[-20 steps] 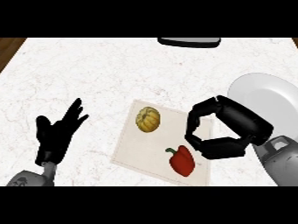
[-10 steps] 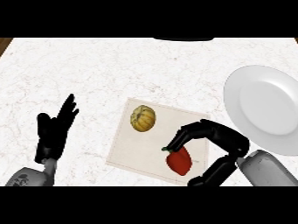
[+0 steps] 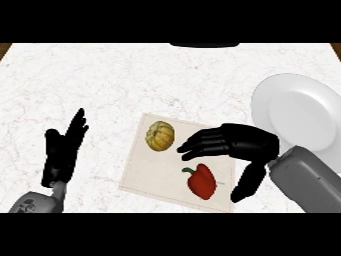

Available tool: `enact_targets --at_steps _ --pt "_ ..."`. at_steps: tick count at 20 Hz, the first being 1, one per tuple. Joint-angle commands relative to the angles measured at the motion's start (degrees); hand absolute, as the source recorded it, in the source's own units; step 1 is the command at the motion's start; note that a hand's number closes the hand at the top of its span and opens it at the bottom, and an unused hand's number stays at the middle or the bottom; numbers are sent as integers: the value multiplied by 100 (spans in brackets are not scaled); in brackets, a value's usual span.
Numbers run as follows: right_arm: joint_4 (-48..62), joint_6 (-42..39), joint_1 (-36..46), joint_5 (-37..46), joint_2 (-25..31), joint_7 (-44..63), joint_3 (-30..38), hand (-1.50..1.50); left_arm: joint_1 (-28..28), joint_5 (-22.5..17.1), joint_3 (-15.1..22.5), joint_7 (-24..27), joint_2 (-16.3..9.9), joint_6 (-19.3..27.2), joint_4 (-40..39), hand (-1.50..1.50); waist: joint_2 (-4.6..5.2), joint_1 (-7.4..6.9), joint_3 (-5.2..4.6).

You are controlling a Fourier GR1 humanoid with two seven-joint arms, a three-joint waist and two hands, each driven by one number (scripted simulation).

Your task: Pick the bell pepper from the placemat and place it in the plate

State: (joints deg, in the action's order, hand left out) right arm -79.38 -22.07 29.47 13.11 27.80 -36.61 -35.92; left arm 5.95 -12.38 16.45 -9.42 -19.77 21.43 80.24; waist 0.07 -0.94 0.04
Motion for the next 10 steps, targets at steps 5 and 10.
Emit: enact_targets --at_steps 5,10 --pt "-319 -344 618 1295 143 751 -474 -150 -269 60 -58 -93 -67 -84 289 0 -23 51 -7" --pt "-576 -1295 909 1560 79 1460 -772 -150 -322 121 -138 224 136 -61 29 0 -21 78 -11"
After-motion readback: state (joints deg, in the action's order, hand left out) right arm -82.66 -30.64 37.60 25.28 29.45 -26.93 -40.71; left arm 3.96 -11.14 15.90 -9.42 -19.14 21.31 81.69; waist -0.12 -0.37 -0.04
